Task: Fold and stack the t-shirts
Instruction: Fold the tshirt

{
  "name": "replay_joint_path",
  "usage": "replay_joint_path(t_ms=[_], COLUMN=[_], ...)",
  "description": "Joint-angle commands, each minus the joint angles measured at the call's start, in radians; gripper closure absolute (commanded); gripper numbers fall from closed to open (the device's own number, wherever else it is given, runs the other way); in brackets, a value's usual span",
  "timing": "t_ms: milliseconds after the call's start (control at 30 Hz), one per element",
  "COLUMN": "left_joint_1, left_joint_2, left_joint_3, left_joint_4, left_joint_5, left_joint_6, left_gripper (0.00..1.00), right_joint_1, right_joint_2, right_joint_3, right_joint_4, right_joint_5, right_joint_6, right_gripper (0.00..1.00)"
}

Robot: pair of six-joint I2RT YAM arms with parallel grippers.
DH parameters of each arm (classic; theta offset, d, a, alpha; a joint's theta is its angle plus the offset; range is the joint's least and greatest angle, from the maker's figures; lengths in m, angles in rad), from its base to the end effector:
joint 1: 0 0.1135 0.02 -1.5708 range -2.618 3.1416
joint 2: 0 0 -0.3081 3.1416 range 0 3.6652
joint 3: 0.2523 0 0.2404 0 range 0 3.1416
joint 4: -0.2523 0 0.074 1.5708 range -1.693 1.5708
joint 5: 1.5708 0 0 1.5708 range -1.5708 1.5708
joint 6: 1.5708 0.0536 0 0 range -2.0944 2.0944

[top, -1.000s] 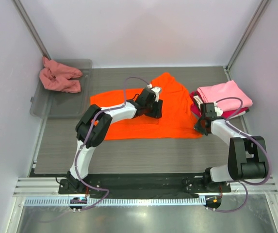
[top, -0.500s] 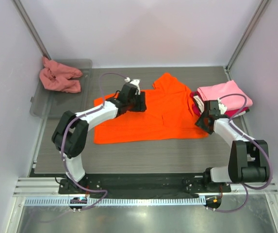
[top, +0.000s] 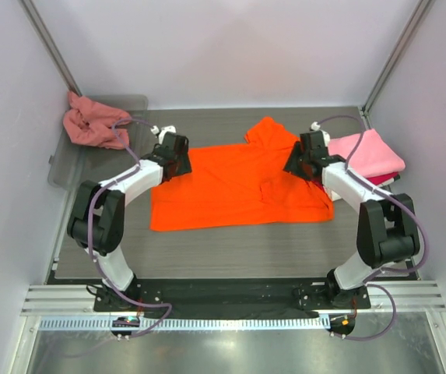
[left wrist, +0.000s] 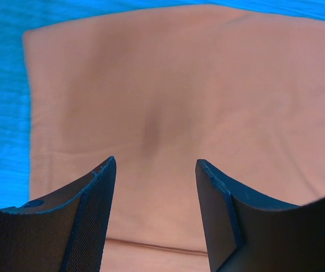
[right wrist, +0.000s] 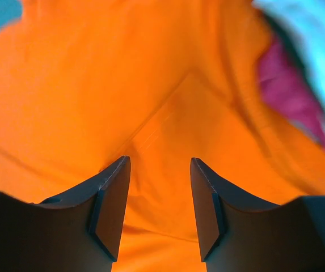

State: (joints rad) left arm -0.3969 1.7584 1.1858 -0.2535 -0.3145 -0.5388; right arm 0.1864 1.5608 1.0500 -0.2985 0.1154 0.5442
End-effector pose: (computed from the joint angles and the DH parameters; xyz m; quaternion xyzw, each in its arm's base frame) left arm 0.3664 -0.1356 0.2486 -0.1220 0.9136 -0.0318 0.3865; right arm 0.3324 0.0564 0.2680 0.1860 0.9082 0.0825 0.3656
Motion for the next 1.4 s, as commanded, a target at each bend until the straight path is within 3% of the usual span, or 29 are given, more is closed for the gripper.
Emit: replay_joint_path(t_ms=[0, 400, 567, 833, 1033, 1167, 1367], left_joint_1=[0.059, 0.173, 0.178, 0.175, 0.15, 0.141, 0.141], left_joint_2=[-0.011, 0.113, 0.162, 0.15, 0.037, -0.028, -0.018], left_joint_3=[-0.026, -0.011, 0.047, 0.054, -0.009, -0.035, 0.017], left_joint_4=[-0.035, -0.133, -0.236, -0.26, -0.167, -0.121, -0.089], left_joint_5=[-0.038, -0.008, -0.128, -0.163, -0.086, -0.049, -0.051], left_joint_6=[-0.062, -0.151, -0.161, -0.164, -0.095, -0.073, -0.05], left_gripper=[0.41, 0.47, 0.49, 0.5, 0.44, 0.33, 0.27], right_joint_1=[0.097, 0.338, 0.409, 0.461, 0.556, 0.597, 0.611], right_joint_2=[0.033, -0.063, -0.079, 0.04, 0.03, -0.05, -0.139], right_joint_3=[0.036, -0.162, -0.214, -0.222, -0.249, -0.288, -0.274], right_joint_4=[0.002, 0.029, 0.018, -0.024, -0.062, -0.094, -0.143], right_joint_5=[-0.02, 0.004, 0.033, 0.105, 0.129, 0.125, 0.199], right_joint_6=[-0.02, -0.026, -0.015, 0.011, 0.056, 0.092, 0.096], right_gripper=[0.48, 0.5, 0.5, 0.54, 0.54, 0.54, 0.49])
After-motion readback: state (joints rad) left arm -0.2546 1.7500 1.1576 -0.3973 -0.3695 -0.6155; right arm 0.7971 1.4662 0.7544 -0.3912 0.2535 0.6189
